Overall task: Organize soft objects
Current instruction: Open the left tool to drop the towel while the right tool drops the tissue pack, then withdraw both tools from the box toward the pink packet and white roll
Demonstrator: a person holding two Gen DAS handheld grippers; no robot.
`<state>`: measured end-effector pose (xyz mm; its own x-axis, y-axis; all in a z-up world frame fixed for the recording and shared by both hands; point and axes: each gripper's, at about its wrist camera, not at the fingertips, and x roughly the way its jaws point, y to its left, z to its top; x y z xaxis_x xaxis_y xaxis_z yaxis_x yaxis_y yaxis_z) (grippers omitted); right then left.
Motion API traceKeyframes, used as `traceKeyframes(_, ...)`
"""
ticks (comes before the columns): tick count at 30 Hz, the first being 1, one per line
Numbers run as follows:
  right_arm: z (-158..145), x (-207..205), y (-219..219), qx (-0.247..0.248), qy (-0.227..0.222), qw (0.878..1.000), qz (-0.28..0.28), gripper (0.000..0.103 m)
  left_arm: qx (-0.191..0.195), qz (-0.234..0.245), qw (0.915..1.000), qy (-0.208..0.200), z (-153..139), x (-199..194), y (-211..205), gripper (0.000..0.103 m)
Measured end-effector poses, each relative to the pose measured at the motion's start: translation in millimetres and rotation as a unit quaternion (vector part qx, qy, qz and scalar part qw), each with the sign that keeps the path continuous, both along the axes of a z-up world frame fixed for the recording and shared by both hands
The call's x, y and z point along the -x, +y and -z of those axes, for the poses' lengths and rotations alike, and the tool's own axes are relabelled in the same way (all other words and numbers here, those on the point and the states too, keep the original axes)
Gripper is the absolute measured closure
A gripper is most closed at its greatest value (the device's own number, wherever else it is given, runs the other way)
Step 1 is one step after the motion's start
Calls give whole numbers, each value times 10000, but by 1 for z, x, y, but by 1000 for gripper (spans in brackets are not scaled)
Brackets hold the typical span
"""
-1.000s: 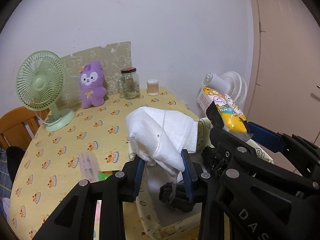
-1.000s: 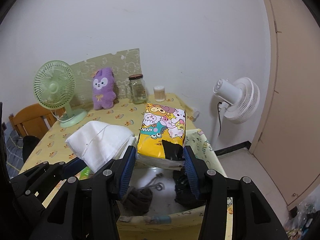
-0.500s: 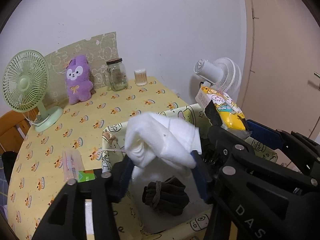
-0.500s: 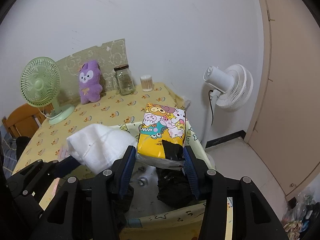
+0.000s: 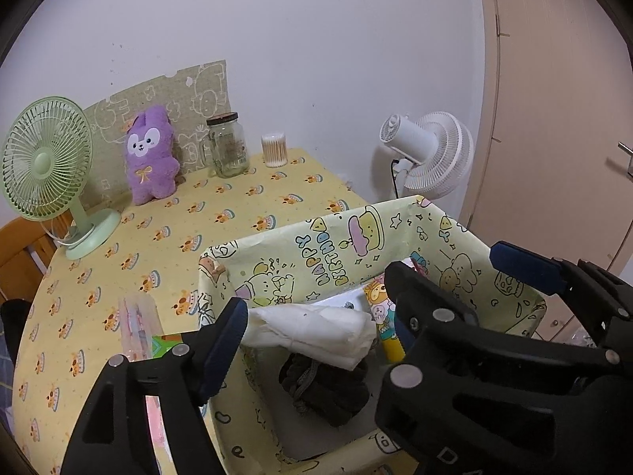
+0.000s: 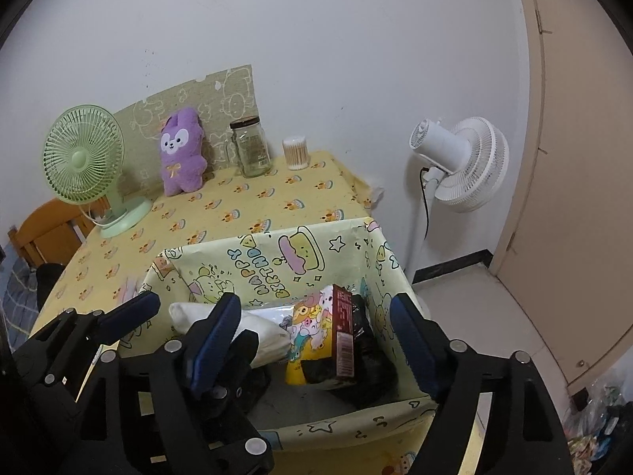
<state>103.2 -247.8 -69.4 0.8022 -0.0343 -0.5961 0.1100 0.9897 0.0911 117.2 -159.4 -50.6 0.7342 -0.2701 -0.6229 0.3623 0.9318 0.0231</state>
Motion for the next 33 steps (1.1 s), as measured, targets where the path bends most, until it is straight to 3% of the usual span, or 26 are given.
traceKeyframes(6, -5, 5, 4, 44, -75, 10000, 5, 16, 50, 11, 10000, -76, -5, 5, 5, 18)
traceKeyframes(28, -33, 28, 49, 176, -365, 9991, -111, 11, 231, -301, 9984, -420, -28, 30, 54, 17)
traceKeyframes(33, -36, 32, 61, 196, -425, 9988, -122, 7, 276, -345, 9978, -489, -31, 35, 67, 13)
